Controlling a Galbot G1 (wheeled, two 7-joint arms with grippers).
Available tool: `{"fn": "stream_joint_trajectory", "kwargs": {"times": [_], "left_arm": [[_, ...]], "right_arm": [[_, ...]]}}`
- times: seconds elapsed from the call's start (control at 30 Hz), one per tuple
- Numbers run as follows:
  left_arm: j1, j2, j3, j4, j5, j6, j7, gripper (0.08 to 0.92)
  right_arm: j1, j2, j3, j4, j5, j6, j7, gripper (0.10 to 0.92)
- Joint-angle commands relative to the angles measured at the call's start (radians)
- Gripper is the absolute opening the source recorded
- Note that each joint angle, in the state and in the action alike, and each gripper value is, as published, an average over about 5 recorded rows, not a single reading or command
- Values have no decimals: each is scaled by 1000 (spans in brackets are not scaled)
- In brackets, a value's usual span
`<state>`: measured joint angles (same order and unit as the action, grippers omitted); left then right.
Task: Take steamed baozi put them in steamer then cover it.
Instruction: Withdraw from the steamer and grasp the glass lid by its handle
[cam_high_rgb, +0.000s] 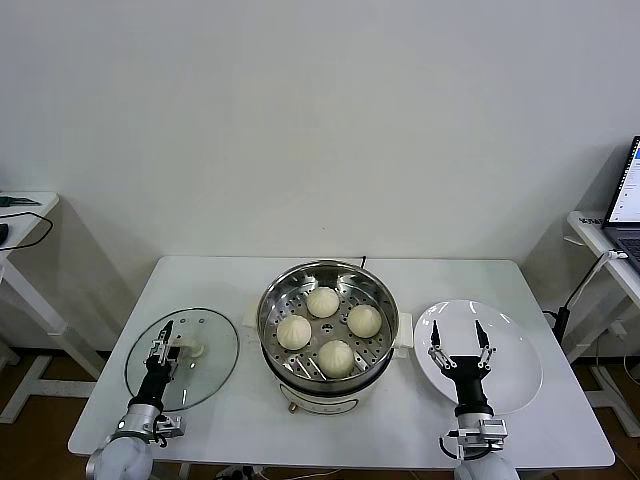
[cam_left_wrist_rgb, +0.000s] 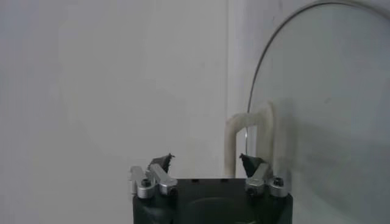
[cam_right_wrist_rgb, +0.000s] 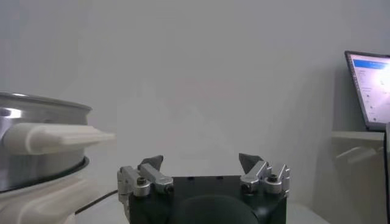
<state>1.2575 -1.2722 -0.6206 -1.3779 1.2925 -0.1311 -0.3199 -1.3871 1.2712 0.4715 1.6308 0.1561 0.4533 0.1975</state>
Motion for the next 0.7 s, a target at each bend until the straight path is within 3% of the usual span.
{"fn": "stream_joint_trajectory", "kwargs": {"times": [0.03, 0.47, 0.7], "left_arm": [[-10, 1, 6, 7, -1, 9, 17, 561], [15, 6, -9, -75, -29, 11, 22, 202], [80, 34, -80, -298, -89, 62, 42, 185]], "right_arm": [[8, -7, 4, 10, 1, -6, 12, 823], [11, -7, 5, 15, 0, -9, 17, 823], [13, 0, 3, 12, -6, -8, 16, 823]]}}
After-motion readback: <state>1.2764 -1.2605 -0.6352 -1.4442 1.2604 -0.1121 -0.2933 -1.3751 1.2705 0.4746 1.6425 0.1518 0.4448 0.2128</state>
